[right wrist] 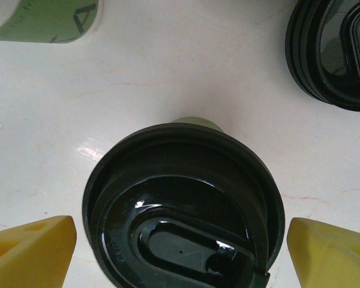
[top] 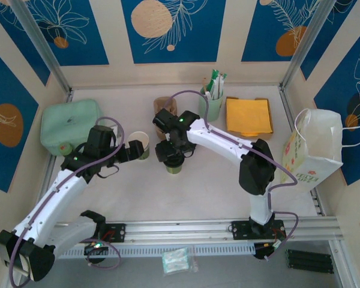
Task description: Pack the takeout coffee
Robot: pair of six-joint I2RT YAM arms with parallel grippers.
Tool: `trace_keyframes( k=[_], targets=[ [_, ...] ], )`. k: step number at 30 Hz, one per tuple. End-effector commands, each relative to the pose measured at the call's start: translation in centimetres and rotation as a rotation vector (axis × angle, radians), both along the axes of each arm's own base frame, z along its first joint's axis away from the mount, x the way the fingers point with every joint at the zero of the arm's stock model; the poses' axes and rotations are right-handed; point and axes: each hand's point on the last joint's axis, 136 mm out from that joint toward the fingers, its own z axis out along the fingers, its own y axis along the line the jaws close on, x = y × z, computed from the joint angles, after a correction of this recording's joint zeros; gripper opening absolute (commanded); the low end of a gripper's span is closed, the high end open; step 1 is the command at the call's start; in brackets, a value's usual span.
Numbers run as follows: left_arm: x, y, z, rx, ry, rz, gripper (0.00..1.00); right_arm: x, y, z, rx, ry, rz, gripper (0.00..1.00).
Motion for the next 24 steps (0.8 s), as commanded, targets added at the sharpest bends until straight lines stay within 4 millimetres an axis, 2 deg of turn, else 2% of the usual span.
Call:
trace_keyframes(
  k=[1,7,13,18,24],
  targets=[
    [-0.4,0.2,-0.2,-0.009,0.005,-0.006,0.99,-0.1,-0.1,-0.2,-0.042,-0.006,0.018,0.91],
    [-0.4,0.2,-0.4,-0.013,0.01,-0.003,1.0,-0.7,-0.2,-1.8,-0.091,0.005,0.036,0.85],
    [-0.4,0.1,-0.6,-0.019,0.014,-0.003,1.0,-1.3,-0.2,-2.4,-0.107,0.007,0.046,0.77],
    [-0.4,0.1,-0.5,-0.024,0.013,-0.003,0.99,-1.3,-0.5,-1.7,-0.097,-0.01,0.036,0.73],
    [-0.3,0.1,-0.4,-0.028,0.012,0.0,0.99,-1.2,-1.2,0.2,-0.062,-0.043,0.011,0.71]
  ],
)
